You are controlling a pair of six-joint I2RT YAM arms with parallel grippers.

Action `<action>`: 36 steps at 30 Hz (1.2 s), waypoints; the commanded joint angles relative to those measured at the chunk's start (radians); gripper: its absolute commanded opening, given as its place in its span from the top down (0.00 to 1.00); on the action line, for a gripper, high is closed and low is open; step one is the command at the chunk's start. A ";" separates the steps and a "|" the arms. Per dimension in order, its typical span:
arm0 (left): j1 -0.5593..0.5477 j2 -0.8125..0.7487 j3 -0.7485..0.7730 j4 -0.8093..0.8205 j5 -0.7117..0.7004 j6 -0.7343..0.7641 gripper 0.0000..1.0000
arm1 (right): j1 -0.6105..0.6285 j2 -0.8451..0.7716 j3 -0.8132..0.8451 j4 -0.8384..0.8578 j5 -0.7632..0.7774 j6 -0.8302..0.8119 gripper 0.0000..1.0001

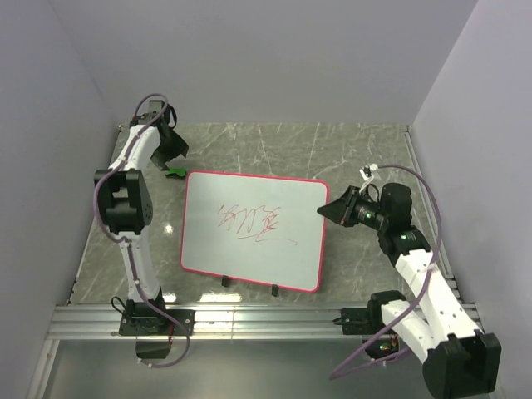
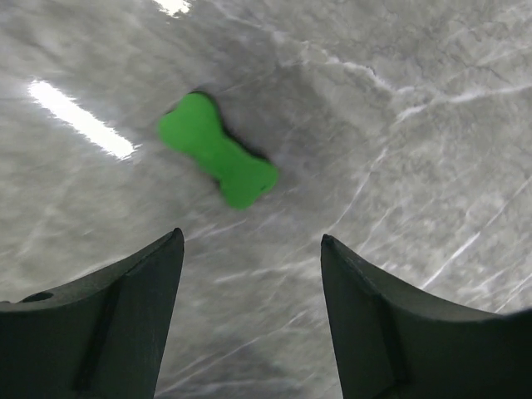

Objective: Erase the whiteboard

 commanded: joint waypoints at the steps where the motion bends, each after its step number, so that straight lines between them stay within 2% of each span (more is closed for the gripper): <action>1: -0.003 0.084 0.121 -0.057 0.066 -0.102 0.29 | -0.005 -0.063 -0.019 -0.040 0.113 -0.035 1.00; 5: -0.005 0.167 0.179 -0.150 0.048 -0.203 0.30 | -0.003 -0.132 -0.054 -0.086 0.149 -0.038 1.00; 9: -0.003 0.158 0.109 -0.089 0.043 -0.255 0.30 | -0.005 -0.172 -0.085 -0.099 0.150 -0.020 1.00; 14: -0.003 0.192 0.124 -0.107 0.019 -0.298 0.31 | -0.005 -0.186 -0.083 -0.125 0.147 -0.026 1.00; 25: 0.041 0.235 0.104 -0.035 -0.023 -0.280 0.33 | -0.005 -0.191 -0.089 -0.158 0.121 -0.035 1.00; 31: 0.046 0.279 0.153 -0.035 -0.039 -0.245 0.33 | -0.003 -0.186 -0.091 -0.171 0.107 -0.035 1.00; 34: 0.055 0.270 0.110 -0.011 -0.016 -0.260 0.44 | -0.003 -0.177 -0.088 -0.178 0.107 -0.040 1.00; 35: 0.057 0.266 0.095 0.000 -0.010 -0.261 0.57 | -0.003 -0.174 -0.088 -0.178 0.107 -0.040 1.00; 36: 0.058 0.258 0.072 0.011 -0.007 -0.266 0.62 | -0.003 -0.172 -0.086 -0.178 0.109 -0.040 1.00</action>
